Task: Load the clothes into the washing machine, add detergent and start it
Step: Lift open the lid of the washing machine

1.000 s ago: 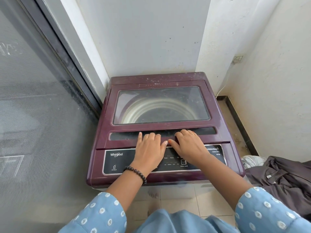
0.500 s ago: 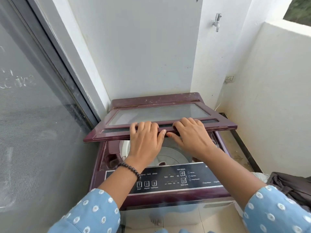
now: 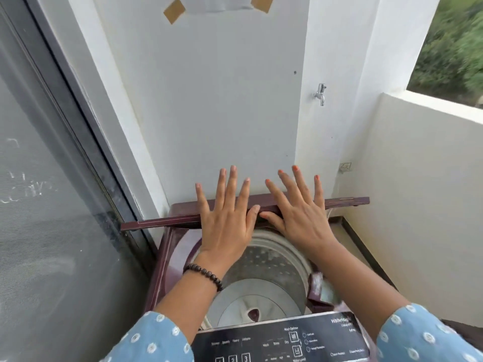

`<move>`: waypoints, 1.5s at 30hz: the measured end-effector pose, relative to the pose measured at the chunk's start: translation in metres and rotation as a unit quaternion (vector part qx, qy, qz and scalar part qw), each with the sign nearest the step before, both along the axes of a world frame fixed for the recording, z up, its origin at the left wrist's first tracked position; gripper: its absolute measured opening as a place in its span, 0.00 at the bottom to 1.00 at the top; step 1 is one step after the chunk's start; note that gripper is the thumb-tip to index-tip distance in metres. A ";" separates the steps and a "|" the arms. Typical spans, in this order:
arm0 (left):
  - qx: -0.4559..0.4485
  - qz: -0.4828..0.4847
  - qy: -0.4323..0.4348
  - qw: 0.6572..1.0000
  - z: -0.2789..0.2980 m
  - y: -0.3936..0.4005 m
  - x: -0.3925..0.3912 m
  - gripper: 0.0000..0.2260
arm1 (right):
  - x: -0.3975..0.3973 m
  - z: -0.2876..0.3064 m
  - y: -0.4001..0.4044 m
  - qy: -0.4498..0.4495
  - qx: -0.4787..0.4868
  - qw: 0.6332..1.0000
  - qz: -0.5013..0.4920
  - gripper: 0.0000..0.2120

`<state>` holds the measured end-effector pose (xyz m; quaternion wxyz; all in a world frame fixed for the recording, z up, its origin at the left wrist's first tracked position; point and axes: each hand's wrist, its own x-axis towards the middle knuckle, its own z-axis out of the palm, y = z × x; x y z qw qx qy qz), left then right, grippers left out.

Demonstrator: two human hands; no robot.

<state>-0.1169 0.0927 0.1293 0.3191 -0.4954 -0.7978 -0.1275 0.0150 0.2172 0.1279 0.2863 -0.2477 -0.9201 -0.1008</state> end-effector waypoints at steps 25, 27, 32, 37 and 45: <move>0.036 0.005 0.017 0.999 0.097 0.148 -0.144 0.30 | -0.159 0.074 0.109 0.125 -0.044 0.991 -0.011 0.28; 0.028 0.012 0.005 1.000 0.100 0.156 -0.151 0.30 | -0.167 0.075 0.119 0.125 -0.042 0.991 -0.007 0.28; 0.001 0.032 -0.024 0.999 0.102 0.173 -0.166 0.30 | -0.187 0.076 0.139 0.115 -0.040 0.993 0.002 0.29; -0.005 0.040 -0.059 0.997 0.098 0.184 -0.173 0.28 | -0.199 0.073 0.154 0.101 -0.032 0.994 0.007 0.29; -0.021 0.046 -0.094 0.994 0.054 0.199 -0.192 0.27 | -0.213 0.041 0.182 0.030 -0.041 0.998 0.021 0.31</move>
